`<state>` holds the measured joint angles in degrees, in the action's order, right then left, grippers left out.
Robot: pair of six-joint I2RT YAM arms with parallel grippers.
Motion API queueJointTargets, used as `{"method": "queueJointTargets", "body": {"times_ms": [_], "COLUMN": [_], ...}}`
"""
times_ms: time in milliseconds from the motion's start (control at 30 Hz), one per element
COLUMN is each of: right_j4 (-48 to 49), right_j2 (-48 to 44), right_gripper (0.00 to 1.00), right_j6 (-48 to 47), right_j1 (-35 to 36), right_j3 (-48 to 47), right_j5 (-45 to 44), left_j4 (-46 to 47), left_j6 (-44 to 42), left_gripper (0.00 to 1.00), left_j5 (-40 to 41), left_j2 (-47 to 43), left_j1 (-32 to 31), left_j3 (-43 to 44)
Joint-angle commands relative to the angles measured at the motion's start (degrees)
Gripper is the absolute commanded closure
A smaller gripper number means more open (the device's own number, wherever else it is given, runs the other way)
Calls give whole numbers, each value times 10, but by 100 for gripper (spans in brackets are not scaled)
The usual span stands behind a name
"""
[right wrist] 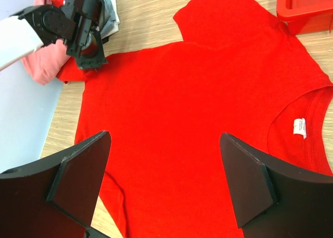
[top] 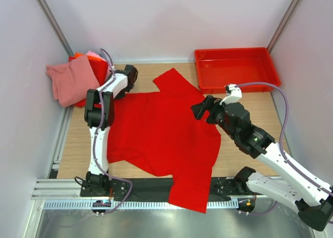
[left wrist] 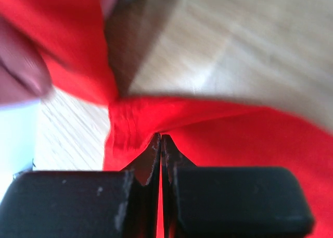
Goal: Fold and stack the t-shirts
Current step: Flatten the tshirt out
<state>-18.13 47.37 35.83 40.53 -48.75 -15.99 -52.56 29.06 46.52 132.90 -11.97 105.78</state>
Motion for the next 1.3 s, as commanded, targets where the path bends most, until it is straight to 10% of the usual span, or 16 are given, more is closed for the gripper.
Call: {"method": "queueJointTargets", "body": {"times_ms": [0,367,667,833,1267], "right_j4": [7,18,-26,-36,-50], "right_j2": [-9,-6,-4,-21,-33], "right_gripper": [8,7,0,0,0], "right_j6": [-19,-34,-42,-34,-21], "right_j1": [2,2,2,1,2], "right_j3": [-2,9,-3,10,39], "right_j5": [-20,-48,-60,-54,-8], "left_j4": [-6,-98,-91,-44,-70], "left_j6": [-33,-32,114,253,499], "left_gripper": [100,100,42,38,49], "left_j5": [50,20,-272,-376,-248], "left_j2": [22,-25,-403,-605,-848], "left_j1": [23,8,-38,-113,-204], "left_j3": [57,127,-314,-535,-751]}}
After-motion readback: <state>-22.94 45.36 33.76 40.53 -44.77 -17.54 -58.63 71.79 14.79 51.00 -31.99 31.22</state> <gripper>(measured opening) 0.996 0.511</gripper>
